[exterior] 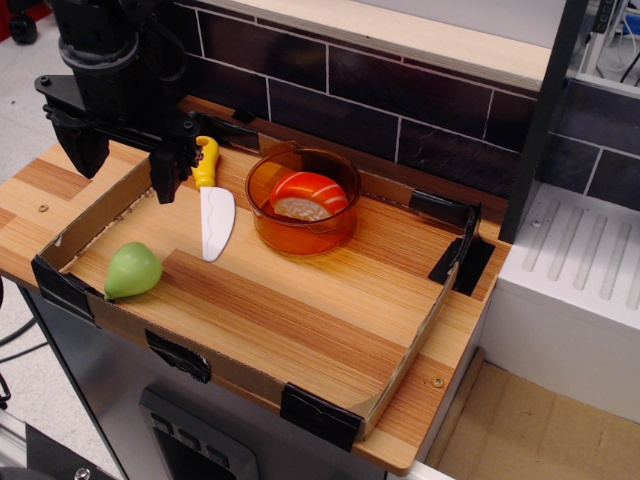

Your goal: Take sushi out of pot

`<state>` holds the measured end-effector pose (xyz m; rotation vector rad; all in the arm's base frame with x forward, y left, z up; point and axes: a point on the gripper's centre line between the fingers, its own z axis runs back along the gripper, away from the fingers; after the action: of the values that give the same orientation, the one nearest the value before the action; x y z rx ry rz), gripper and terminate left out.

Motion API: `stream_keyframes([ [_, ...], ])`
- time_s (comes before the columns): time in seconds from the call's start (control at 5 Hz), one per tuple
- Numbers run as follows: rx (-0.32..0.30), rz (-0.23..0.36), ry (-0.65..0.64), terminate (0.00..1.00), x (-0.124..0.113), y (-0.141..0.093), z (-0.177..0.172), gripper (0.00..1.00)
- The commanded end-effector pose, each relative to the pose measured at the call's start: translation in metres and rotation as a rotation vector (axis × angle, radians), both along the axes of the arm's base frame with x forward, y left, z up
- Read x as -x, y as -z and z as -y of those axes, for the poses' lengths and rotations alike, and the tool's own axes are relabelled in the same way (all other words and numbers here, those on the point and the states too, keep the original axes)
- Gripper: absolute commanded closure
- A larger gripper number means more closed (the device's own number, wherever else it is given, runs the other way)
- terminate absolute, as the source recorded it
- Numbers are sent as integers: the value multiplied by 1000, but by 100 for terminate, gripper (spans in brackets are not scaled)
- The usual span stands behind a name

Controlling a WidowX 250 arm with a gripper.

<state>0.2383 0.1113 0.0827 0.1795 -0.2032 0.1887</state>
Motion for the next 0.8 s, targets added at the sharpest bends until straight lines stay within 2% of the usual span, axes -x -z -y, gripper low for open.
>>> stream_keyframes([
  [0.0,0,0,0,0,0,0,0,0],
  [0.2,-34,12,214,0,-10,-10,3,0],
  [0.6,-31,19,556,0,-35,-43,14,0],
])
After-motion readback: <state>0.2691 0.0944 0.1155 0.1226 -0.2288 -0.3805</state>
